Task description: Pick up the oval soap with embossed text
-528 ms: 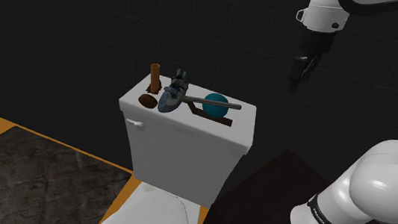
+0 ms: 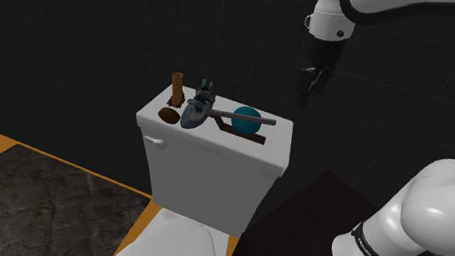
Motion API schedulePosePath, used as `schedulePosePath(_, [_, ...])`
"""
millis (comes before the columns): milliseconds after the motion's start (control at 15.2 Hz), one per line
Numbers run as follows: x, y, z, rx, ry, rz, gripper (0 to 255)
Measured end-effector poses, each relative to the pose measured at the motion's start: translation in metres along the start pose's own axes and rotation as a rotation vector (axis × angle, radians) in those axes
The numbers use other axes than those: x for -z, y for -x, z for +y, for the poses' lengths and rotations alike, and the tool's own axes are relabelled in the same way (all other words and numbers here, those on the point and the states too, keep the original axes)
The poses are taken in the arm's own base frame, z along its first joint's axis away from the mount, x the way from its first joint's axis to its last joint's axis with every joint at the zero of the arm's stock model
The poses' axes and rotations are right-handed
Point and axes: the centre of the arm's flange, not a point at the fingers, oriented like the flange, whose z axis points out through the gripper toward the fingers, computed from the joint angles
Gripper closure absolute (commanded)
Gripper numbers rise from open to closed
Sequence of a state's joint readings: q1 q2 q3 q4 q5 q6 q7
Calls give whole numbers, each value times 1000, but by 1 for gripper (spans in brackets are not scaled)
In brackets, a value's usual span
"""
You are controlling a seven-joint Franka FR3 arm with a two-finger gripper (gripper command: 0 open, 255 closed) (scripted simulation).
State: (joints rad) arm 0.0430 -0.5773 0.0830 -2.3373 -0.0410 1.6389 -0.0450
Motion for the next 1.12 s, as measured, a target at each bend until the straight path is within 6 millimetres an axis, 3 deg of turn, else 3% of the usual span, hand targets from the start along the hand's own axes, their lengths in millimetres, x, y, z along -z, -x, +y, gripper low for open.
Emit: schedulePosePath(1122, [-24,-186,-128,46,17,3,0])
